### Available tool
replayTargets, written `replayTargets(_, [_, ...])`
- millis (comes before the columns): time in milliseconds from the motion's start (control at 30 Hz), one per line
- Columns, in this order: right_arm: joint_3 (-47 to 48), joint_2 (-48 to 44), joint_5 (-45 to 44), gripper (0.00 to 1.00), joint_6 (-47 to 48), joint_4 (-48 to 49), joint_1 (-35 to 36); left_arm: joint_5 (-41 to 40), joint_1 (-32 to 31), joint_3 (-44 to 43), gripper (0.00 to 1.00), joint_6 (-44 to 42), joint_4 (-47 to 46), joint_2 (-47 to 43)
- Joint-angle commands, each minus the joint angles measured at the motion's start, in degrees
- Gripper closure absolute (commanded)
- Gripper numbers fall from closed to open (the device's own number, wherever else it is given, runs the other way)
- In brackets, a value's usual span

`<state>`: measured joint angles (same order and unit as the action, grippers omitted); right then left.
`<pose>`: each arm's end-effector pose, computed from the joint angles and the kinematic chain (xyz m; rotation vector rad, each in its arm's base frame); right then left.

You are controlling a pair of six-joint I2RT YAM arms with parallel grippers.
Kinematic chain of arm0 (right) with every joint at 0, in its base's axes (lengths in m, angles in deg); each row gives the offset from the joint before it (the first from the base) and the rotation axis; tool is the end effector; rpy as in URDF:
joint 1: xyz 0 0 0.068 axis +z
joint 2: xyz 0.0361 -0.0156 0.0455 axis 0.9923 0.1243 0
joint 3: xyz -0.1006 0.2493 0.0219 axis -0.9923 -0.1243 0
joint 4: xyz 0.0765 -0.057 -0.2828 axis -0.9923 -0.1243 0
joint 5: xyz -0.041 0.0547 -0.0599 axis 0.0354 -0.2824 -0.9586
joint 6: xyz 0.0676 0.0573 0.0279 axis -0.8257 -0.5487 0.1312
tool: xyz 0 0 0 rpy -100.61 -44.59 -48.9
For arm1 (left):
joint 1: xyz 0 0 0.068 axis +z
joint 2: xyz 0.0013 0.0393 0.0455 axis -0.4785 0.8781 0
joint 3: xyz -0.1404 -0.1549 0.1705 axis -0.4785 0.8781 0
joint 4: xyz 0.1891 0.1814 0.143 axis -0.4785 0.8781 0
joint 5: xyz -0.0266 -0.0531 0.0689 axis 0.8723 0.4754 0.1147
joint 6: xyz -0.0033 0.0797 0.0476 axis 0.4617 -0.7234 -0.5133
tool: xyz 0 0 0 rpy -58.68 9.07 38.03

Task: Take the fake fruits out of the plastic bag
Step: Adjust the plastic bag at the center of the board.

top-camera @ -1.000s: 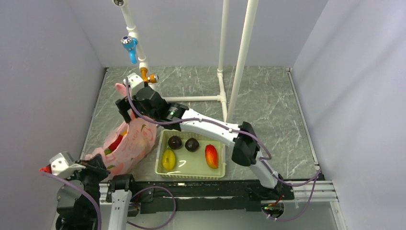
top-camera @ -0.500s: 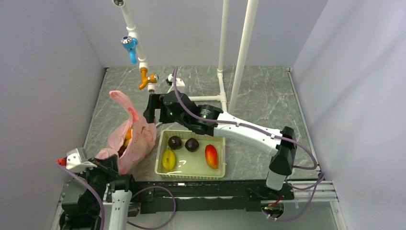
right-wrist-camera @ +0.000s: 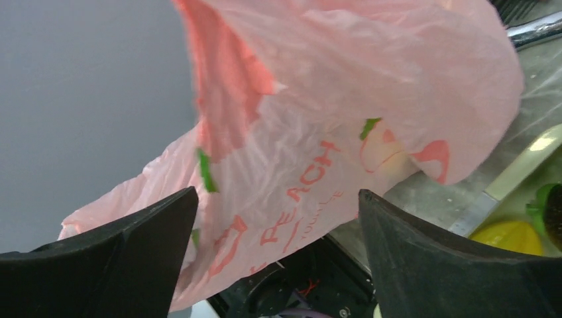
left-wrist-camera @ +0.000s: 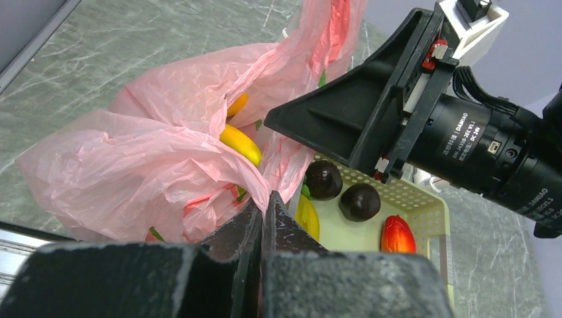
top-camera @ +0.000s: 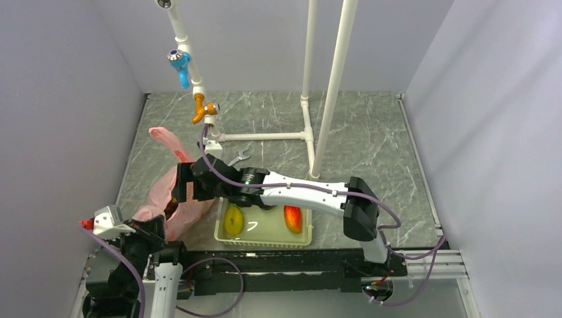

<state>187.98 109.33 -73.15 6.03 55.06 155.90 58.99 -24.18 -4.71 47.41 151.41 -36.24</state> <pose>0.1759 0.5240 0.2831 -0.2644 2.2793 1.0928 0.0102 0.0005 0.3703 -0.5251 1.7464 -0.3074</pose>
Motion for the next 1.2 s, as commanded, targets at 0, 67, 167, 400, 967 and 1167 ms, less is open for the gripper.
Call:
replayTargets(0, [-1.68,-2.05,-1.93,0.15,-1.67,5.68,0.48,1.35,-0.19,-1.86,0.94,-1.14,0.03,0.71])
replayTargets(67, [-3.21,-2.79,-2.63,0.41,-0.74,7.33,0.47,1.68,-0.18,-3.38,0.91,-1.62,0.63,1.94])
replayTargets(167, [-6.21,-4.59,-1.69,0.74,2.85,11.11,0.37,3.44,-0.18,-6.11,0.77,-3.13,1.62,3.39])
replayTargets(400, [-14.68,-9.27,4.92,1.0,9.95,20.84,0.27,1.31,-0.21,-23.25,0.43,-8.82,8.86,11.04])
replayTargets(967, [-26.76,-16.74,9.05,1.0,14.15,32.47,0.1,1.27,-0.19,-13.77,0.13,-13.49,-4.84,19.5])
replayTargets(1167, [-29.92,-18.23,9.63,1.0,15.72,33.4,-0.66,0.34,-0.19,-3.43,0.01,-17.45,-11.3,18.25])
